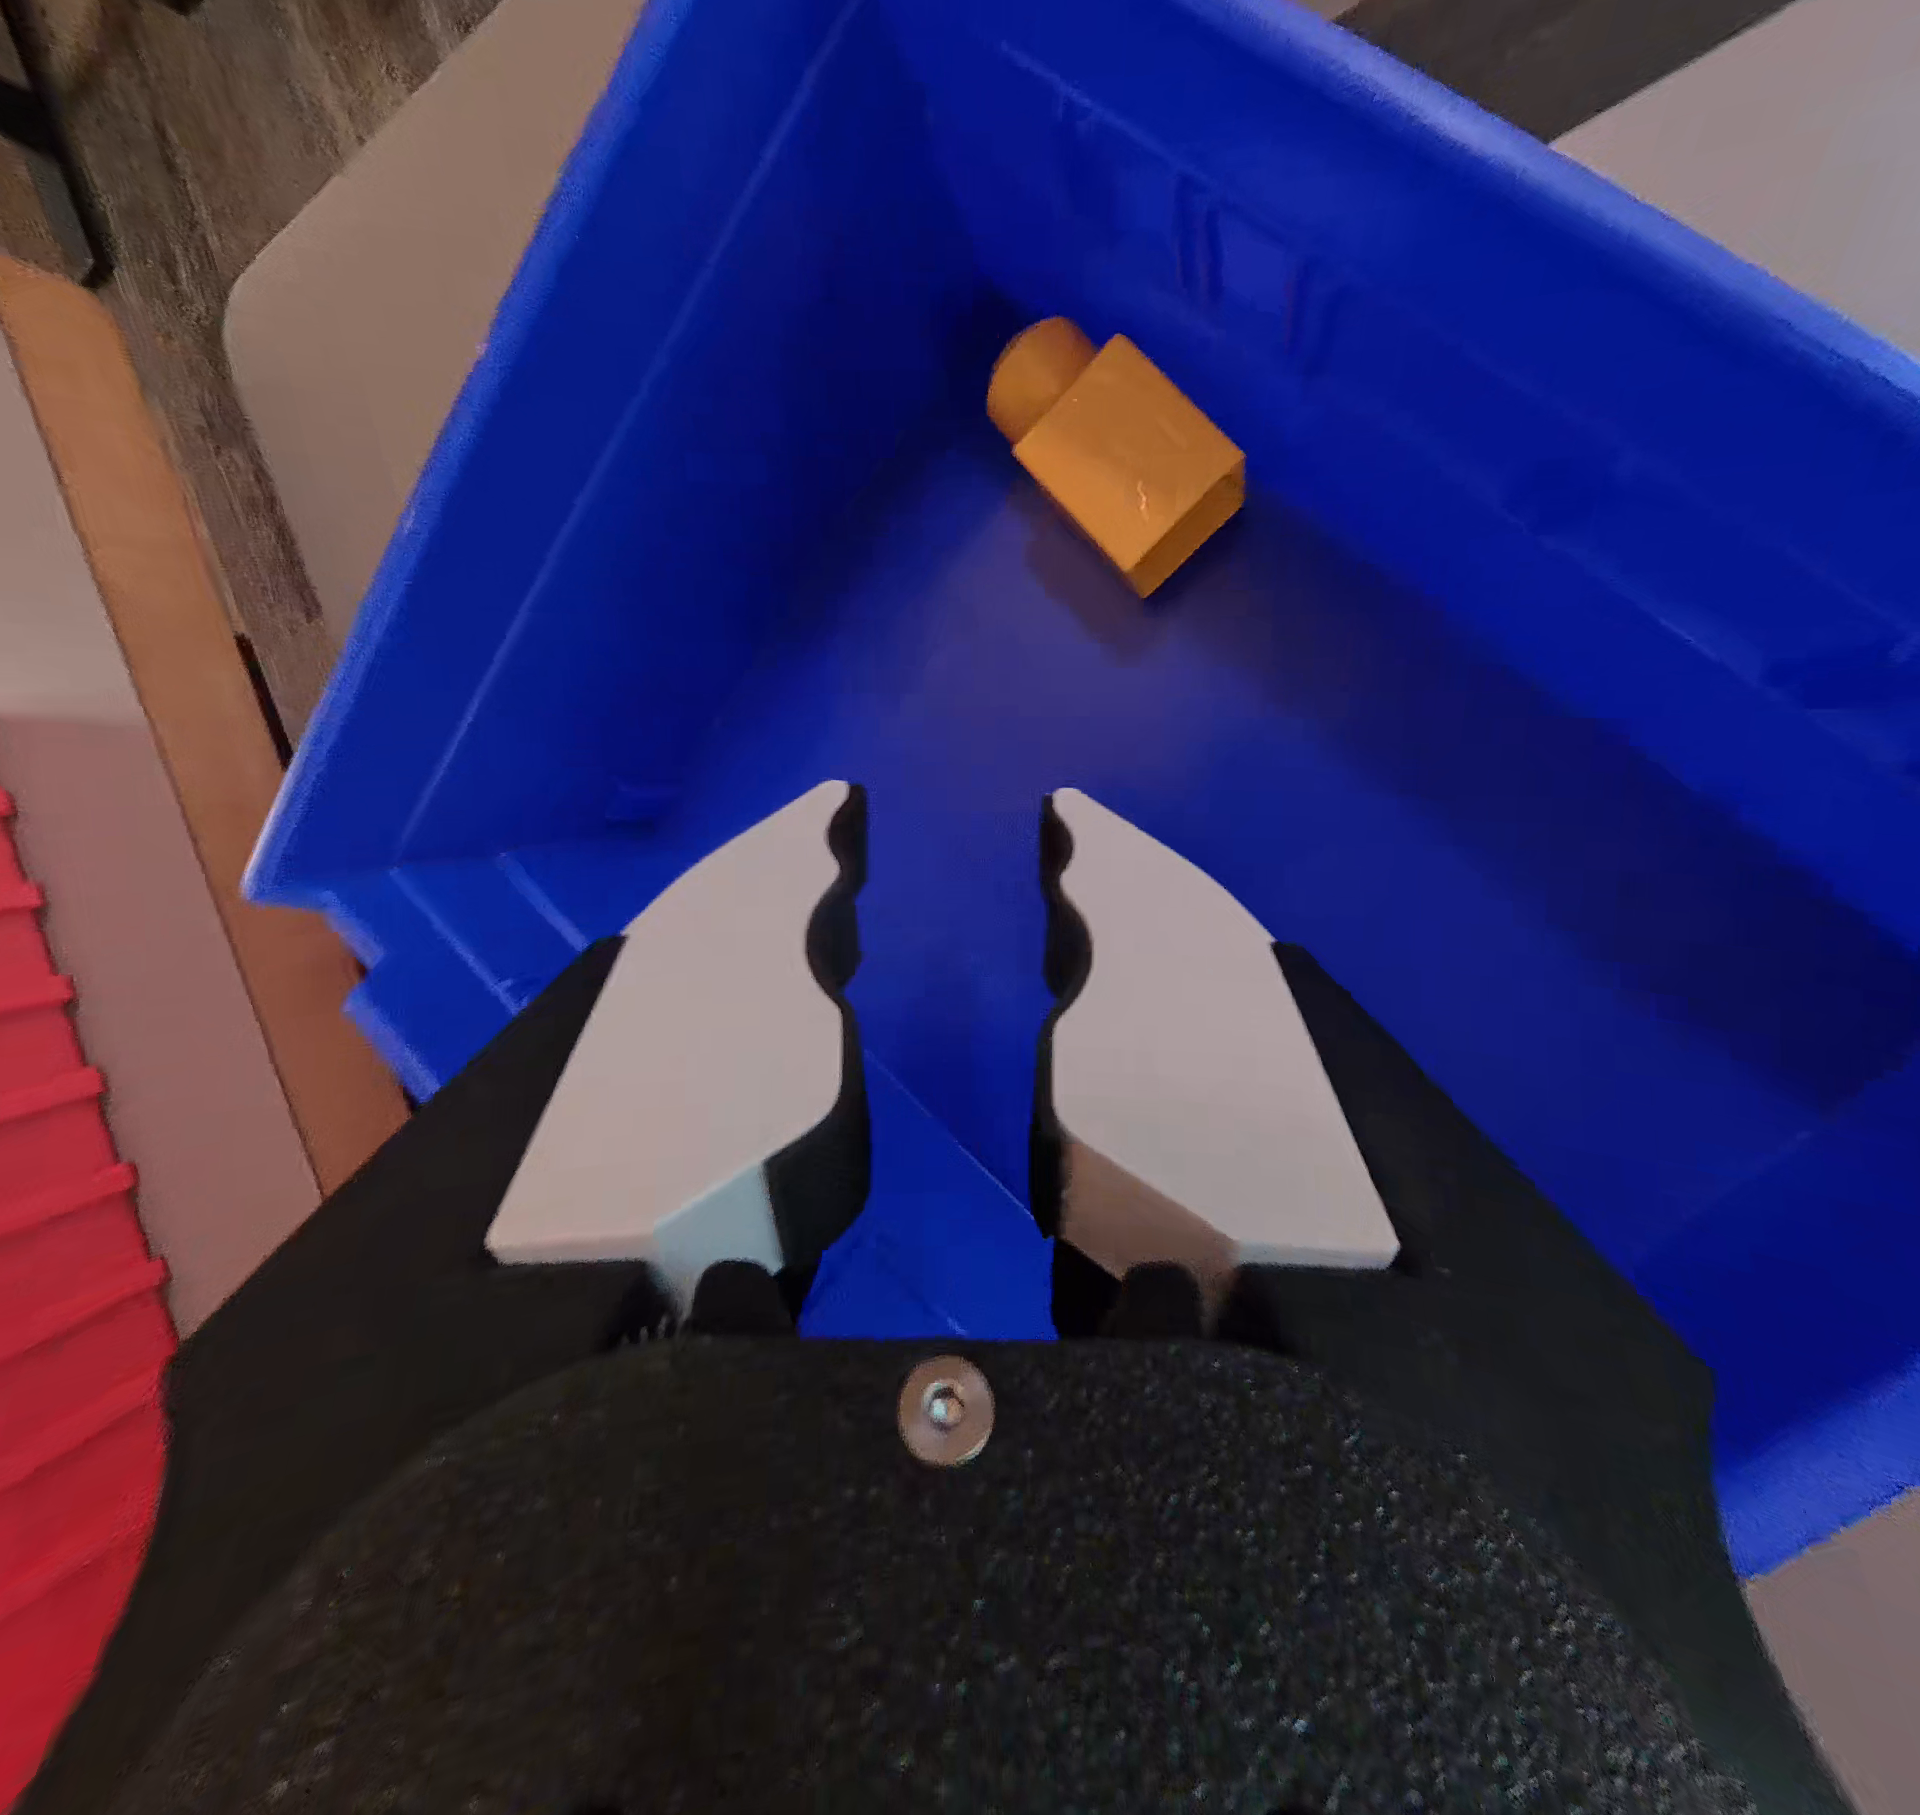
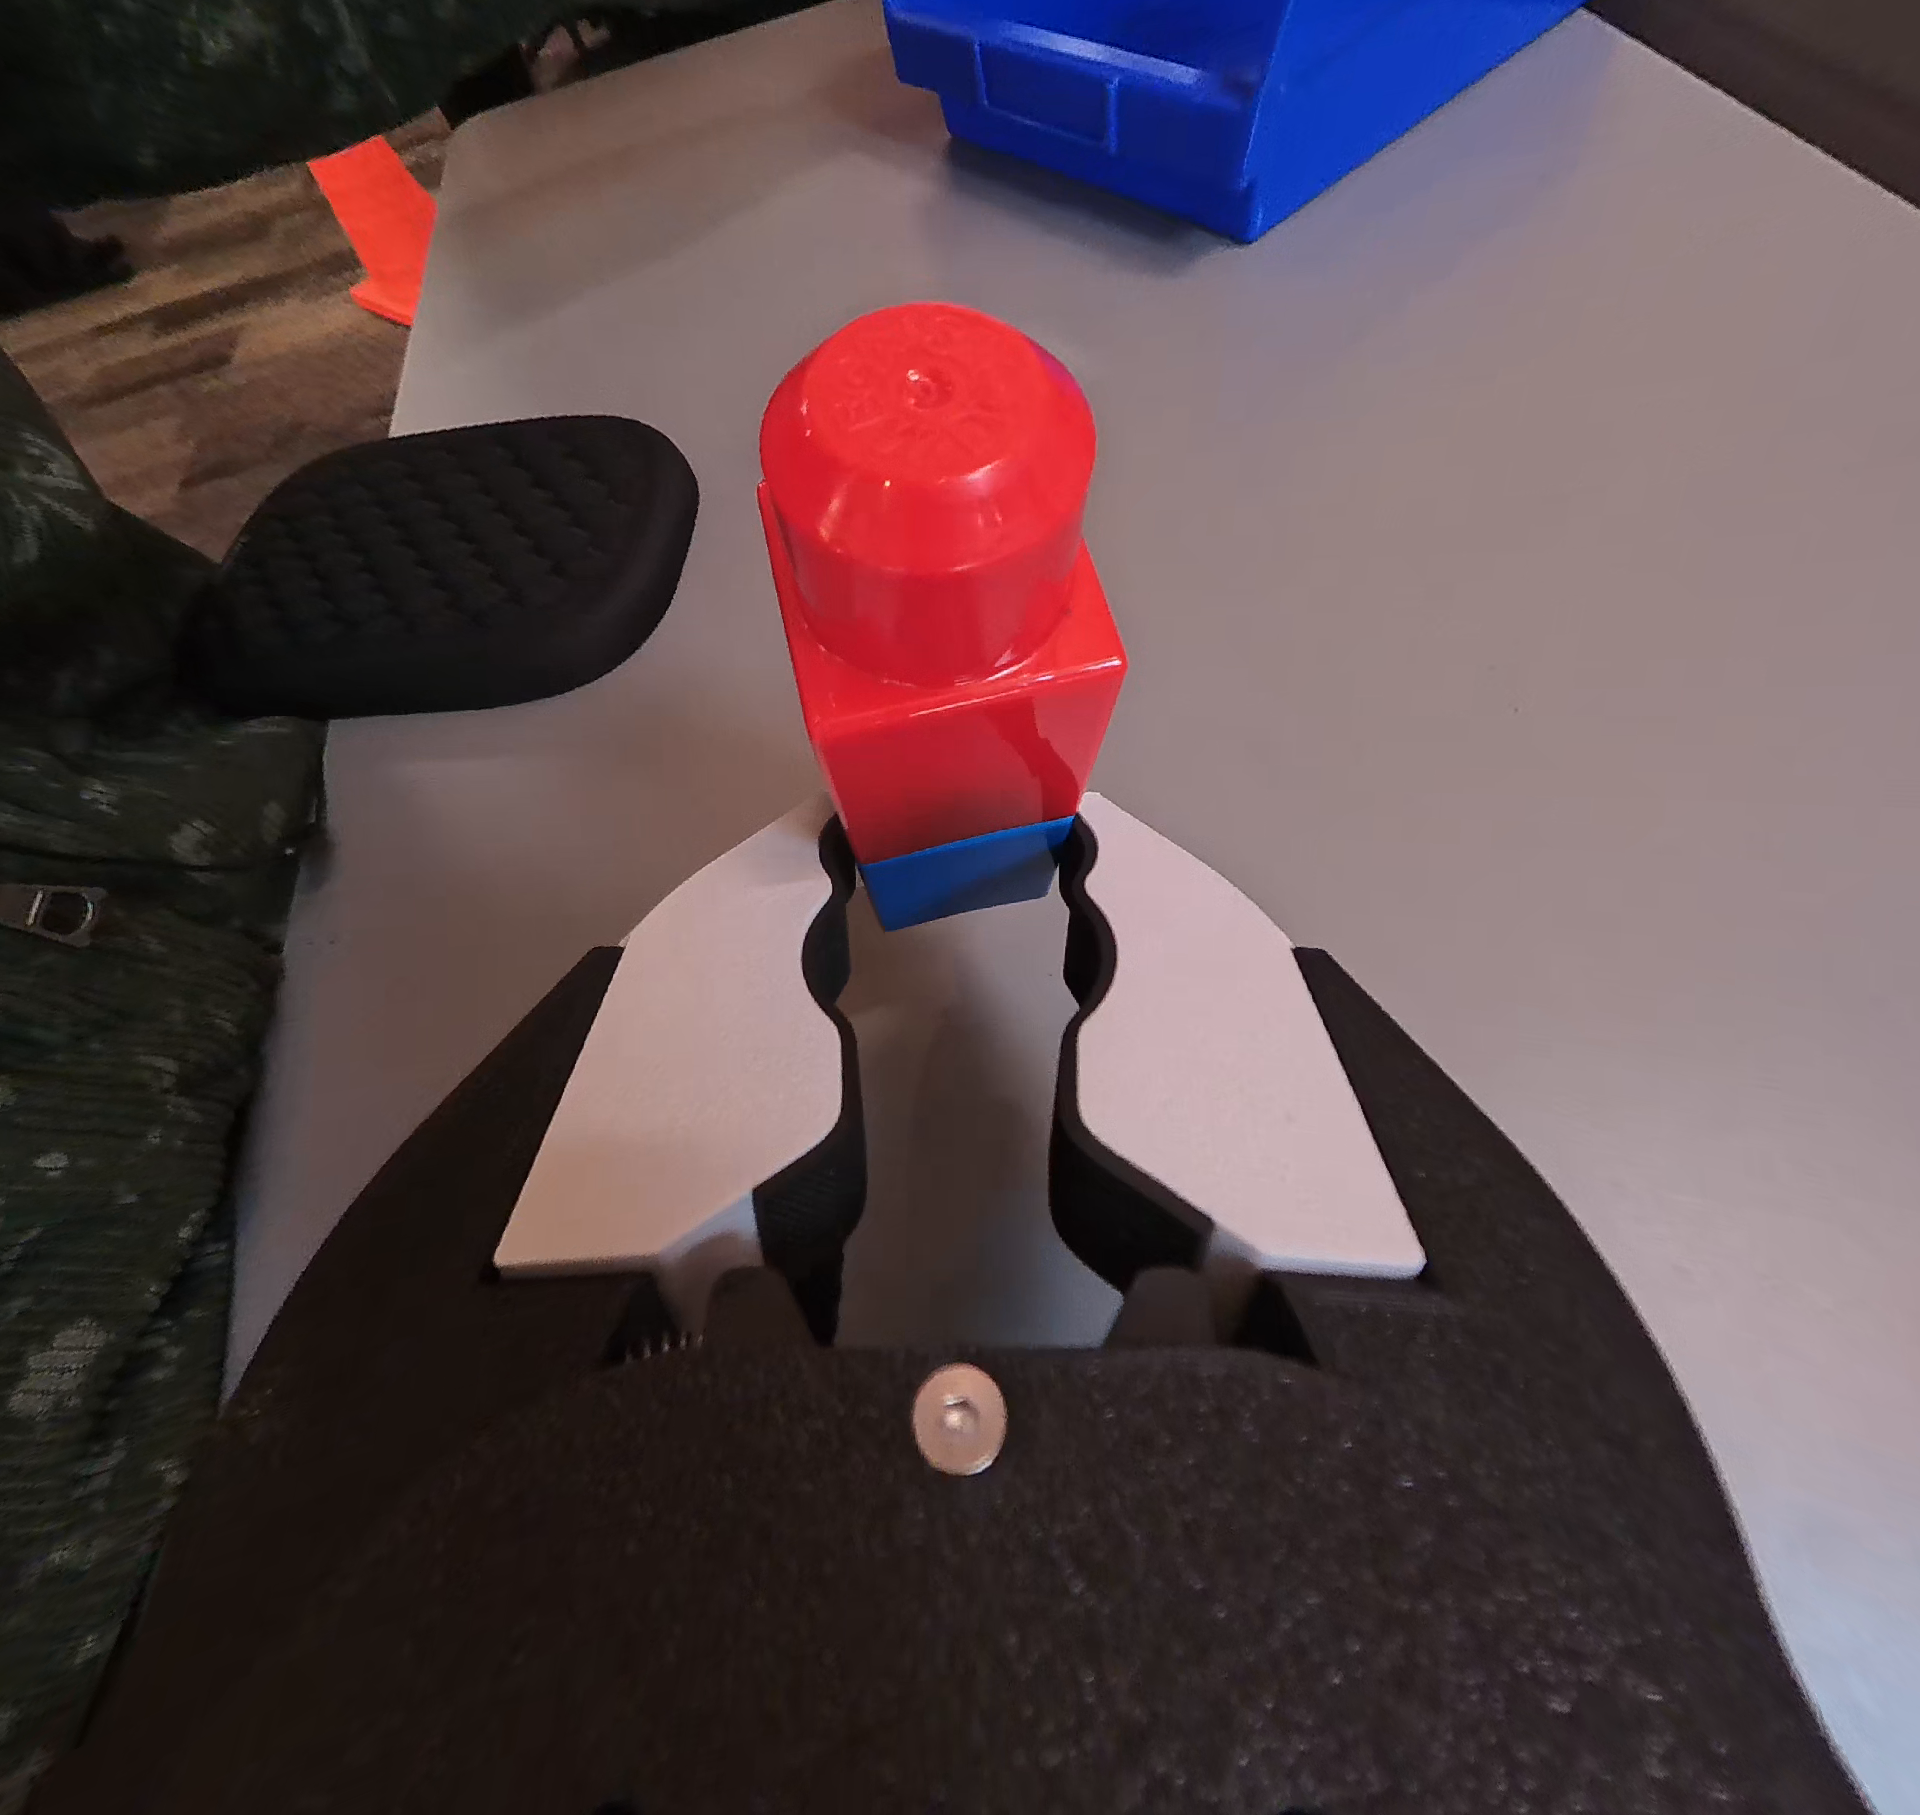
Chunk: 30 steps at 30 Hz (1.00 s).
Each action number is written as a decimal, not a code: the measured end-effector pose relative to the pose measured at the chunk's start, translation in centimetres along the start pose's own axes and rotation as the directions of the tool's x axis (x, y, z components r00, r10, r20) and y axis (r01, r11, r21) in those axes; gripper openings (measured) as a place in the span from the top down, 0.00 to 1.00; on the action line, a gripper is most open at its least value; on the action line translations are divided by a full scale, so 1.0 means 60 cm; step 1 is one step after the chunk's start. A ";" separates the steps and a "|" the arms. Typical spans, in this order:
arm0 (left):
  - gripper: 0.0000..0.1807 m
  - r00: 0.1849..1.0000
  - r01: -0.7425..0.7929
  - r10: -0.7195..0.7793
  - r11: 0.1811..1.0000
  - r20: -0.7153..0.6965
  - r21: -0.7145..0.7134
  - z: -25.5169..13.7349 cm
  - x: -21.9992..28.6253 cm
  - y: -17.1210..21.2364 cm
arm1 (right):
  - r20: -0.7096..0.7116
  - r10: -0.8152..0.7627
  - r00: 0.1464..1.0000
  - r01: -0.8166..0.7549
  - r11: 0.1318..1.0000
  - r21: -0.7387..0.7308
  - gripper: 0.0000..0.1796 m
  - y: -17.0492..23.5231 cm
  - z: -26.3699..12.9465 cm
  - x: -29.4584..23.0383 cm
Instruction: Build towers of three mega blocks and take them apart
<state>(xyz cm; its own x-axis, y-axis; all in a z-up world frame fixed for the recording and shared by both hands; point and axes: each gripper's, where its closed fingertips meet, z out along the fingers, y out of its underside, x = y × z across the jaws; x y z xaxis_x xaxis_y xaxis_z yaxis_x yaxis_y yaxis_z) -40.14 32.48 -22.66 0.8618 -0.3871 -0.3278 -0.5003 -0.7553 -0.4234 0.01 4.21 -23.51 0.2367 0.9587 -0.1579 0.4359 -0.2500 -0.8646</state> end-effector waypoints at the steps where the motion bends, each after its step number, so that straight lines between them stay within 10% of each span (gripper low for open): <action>1: 0.78 0.999 -0.032 0.032 0.999 0.001 0.003 0.008 0.007 0.000 | -0.002 0.000 1.000 0.000 1.000 0.000 0.79 0.000 0.000 0.000; 11: 0.67 0.900 0.358 -0.322 0.931 -0.293 0.076 0.094 0.073 -0.066 | 0.008 0.038 0.999 -0.038 0.999 -0.017 0.79 0.013 0.004 0.009; 15: 0.77 0.924 0.338 -0.304 0.933 -0.230 0.122 0.115 0.063 -0.074 | 0.015 0.056 0.998 -0.056 0.998 -0.019 0.79 0.017 0.004 0.014; 30: 0.68 0.872 -0.317 0.242 0.941 -0.426 -0.114 0.029 0.131 0.077 | 0.048 0.053 0.997 -0.051 0.998 -0.040 0.79 0.023 0.009 0.004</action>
<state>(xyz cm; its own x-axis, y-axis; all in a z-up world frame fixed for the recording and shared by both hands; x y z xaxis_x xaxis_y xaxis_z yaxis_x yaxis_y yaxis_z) -35.82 26.88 -28.68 0.6657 -0.7457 -0.0283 -0.7350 -0.6486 -0.1980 0.21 4.15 -25.00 0.2180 0.9493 -0.2263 0.4574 -0.3042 -0.8356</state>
